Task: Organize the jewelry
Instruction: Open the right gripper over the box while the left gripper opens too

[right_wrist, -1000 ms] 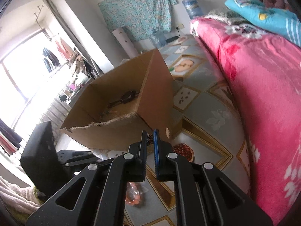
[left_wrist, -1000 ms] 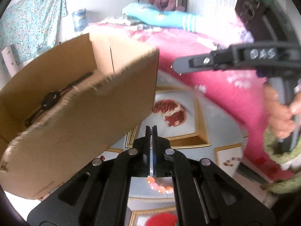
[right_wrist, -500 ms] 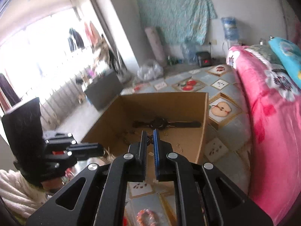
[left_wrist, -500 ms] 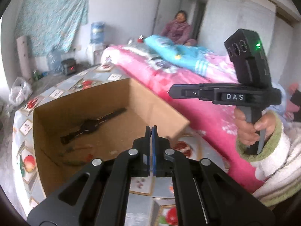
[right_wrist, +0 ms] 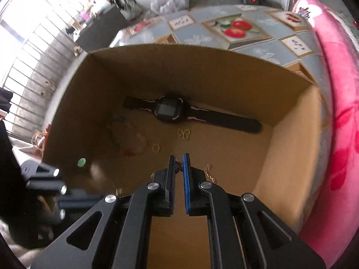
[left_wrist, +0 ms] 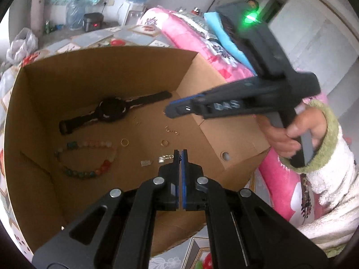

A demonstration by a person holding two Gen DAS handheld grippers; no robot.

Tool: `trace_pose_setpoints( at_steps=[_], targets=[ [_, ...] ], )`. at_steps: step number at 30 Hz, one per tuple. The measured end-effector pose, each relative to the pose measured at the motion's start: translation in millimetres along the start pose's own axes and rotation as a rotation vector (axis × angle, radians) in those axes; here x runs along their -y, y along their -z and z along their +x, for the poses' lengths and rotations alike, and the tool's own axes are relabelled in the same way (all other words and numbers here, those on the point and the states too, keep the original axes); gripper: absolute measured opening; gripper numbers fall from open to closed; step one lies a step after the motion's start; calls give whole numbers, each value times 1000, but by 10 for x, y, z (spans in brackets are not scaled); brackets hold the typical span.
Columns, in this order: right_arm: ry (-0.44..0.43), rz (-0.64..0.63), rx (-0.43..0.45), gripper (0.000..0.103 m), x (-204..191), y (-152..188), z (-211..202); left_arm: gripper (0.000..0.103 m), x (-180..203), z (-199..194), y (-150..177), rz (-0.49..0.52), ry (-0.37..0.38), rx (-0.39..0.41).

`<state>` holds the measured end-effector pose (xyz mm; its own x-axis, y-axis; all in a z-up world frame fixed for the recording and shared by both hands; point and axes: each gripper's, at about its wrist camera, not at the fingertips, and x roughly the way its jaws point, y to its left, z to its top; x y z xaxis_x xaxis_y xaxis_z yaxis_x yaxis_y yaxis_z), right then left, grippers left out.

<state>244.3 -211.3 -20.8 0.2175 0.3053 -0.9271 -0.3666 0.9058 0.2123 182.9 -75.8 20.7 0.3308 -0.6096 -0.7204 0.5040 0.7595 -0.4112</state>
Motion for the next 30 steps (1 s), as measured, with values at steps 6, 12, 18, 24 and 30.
trace_pose_setpoints(
  at_steps=[6,12,18,24,30],
  targets=[
    [85,-27,-105,8,-119,-145,384,1,-115,10,12,-44,5,-9],
    [21,-8,-39,8,-123,-123,221,1,-117,56,-18,-63,25,-23],
    [-30,46,151,10,9,33,-481,1,75,218,-158,-39,40,-55],
    [7,82,239,18,238,208,-845,3,310,563,-307,33,-53,-96],
    [48,124,228,18,314,207,-784,47,345,457,-316,36,-122,-56]
  ],
)
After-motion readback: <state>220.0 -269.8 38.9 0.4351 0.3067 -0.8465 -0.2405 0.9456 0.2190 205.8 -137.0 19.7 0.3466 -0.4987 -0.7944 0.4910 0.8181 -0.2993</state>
